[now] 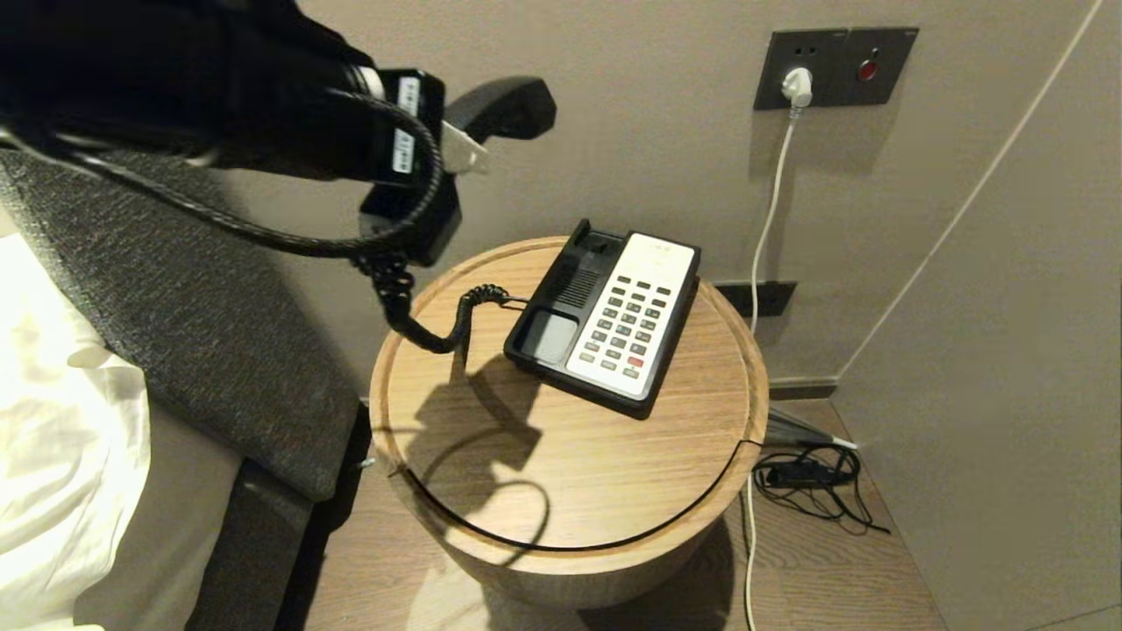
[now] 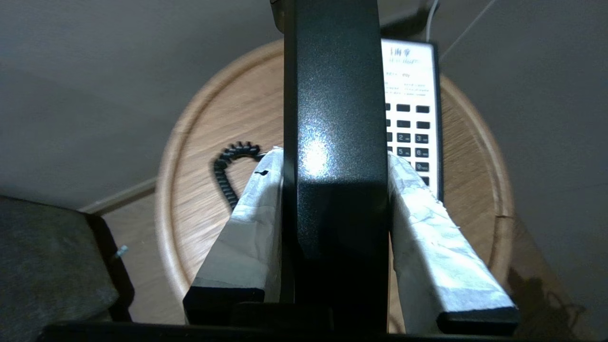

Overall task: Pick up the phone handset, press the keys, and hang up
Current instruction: Dial the number

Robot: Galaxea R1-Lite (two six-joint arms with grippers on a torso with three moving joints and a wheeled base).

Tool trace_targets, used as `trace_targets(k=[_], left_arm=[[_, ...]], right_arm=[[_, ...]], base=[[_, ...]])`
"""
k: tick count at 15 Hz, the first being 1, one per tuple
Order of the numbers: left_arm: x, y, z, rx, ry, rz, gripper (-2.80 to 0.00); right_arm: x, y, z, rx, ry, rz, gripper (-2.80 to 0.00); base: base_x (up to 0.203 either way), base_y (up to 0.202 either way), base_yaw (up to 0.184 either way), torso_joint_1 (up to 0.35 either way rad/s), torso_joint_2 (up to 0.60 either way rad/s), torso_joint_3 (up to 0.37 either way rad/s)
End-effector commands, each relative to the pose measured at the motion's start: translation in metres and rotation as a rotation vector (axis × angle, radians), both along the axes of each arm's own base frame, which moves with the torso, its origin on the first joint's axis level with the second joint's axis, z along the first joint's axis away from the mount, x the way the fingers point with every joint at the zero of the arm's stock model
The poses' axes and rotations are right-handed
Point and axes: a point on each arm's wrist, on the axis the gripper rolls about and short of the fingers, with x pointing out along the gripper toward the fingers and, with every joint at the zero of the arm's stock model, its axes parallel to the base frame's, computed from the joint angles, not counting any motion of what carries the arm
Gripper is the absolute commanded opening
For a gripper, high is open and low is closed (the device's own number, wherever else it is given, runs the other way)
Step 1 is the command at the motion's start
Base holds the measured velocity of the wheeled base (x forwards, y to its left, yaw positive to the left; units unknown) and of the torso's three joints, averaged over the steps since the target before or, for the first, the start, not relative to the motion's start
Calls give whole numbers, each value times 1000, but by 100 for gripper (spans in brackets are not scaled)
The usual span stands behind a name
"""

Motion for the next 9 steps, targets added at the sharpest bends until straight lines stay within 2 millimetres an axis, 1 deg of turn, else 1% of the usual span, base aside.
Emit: trace_targets(k=[1, 3, 5, 7, 9], left_arm=[[-45, 39, 24, -66, -88, 18, -280], [-80, 73, 32, -105, -146, 60, -280], [-112, 99, 33, -130, -194, 99, -280], [-142, 118, 28, -151, -227, 114, -280], [-164, 132, 17, -157, -236, 132, -280]], right_arm=[[0, 0, 0, 1, 0, 0, -280], [0, 0, 0, -2, 0, 1, -280], [0, 0, 0, -2, 0, 1, -280], [0, 0, 0, -11, 2, 2, -280], [0, 0, 1, -7, -7, 0, -280]], base=[[0, 0, 0, 0, 0, 0], [0, 0, 0, 0, 0, 0], [0, 0, 0, 0, 0, 0], [0, 0, 0, 0, 0, 0], [0, 0, 0, 0, 0, 0]])
